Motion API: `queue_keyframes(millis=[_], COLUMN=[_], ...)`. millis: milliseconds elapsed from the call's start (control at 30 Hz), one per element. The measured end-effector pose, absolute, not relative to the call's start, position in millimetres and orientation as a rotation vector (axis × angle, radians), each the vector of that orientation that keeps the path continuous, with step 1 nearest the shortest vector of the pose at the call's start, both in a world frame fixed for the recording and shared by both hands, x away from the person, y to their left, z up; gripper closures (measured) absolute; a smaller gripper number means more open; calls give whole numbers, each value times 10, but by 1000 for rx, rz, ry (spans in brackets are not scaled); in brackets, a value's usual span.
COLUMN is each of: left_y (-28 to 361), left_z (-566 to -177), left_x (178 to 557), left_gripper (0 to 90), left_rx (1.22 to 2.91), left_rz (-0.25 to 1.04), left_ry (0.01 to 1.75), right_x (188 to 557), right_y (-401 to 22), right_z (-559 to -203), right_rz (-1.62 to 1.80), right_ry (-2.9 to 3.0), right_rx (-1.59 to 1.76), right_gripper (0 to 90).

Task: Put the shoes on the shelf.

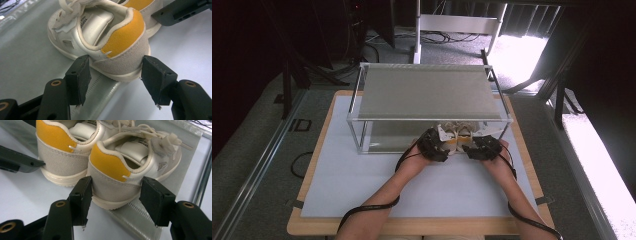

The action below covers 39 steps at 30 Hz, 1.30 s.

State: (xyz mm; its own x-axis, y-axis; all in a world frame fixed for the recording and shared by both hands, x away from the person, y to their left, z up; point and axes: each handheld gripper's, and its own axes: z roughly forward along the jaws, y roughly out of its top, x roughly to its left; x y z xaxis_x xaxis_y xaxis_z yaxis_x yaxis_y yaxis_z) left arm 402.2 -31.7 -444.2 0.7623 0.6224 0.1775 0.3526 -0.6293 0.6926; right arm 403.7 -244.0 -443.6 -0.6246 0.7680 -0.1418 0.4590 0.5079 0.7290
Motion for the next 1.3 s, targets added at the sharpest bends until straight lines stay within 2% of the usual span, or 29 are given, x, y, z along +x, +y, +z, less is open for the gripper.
queue_keyframes(millis=[367,667,1067,1133,1300], left_y=[-300,-343,-350,-369,-314], left_z=[-4526,-4539,-4555,-4566,-4557], left_x=[4256,4286,4296,4283,4313], left_gripper=[400,400,407,406,403], left_rx=[2302,2300,2265,2223,2216], left_rz=[589,602,596,564,543], left_ry=[711,722,776,862,855], right_x=[4214,4217,4270,4296,4293], right_y=[-2402,-2425,-2405,-2365,-2345], right_z=[-4508,-4519,-4535,-4521,-4524], right_rz=[919,937,953,943,937], right_ry=[2268,2264,2267,2263,2249], right_rx=[1025,1067,1017,1028,1062], right_gripper=[434,428,440,439,422])
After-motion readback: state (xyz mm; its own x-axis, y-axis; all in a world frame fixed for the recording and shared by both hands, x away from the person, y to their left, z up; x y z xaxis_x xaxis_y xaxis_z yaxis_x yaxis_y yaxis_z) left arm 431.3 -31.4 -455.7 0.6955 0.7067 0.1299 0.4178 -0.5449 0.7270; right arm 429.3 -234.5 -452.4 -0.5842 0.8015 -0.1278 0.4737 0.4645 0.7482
